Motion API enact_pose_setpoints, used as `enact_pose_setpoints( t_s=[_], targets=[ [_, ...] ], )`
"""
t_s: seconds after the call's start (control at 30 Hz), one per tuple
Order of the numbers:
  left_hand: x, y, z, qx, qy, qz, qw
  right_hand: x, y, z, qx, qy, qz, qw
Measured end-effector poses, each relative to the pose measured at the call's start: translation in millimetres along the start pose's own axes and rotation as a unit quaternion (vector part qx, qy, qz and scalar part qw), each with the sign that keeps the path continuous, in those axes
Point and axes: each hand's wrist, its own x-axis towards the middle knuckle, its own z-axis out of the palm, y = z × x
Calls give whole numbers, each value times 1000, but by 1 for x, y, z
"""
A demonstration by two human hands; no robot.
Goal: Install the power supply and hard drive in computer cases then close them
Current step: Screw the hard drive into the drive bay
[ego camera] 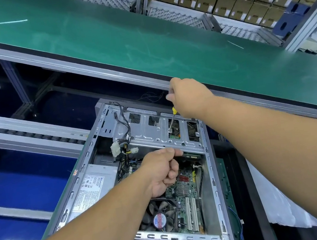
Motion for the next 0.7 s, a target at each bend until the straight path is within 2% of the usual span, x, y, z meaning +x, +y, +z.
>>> enact_pose_setpoints(
  t_s=[0.1,0.23,0.27,0.43,0.5,0.6,0.63,0.7],
  targets=[
    [-2,1,0,-6,-21,9,1000,-5,-2,3,-90,43,40,994],
    [0,3,-1,-45,-37,-17,998,-1,-2,-8,70,-65,-1,995],
    [0,3,-1,-56,-45,-20,997,0,-2,-9,81,-68,-5,994],
    [-3,6,-3,-124,-100,-3,987,-3,-4,0,-71,14,61,995],
    [-3,7,-4,-136,-114,19,984,-3,-1,-1,-24,-1,42,999],
    [-3,8,-4,-141,-121,52,981,-3,3,-13,96,-79,-12,992],
    [-3,8,-5,-142,-118,57,981,-3,4,-15,95,-89,-26,991],
    [-3,9,-4,-143,-109,60,982,-5,4,-12,76,-59,-17,995]
  ],
)
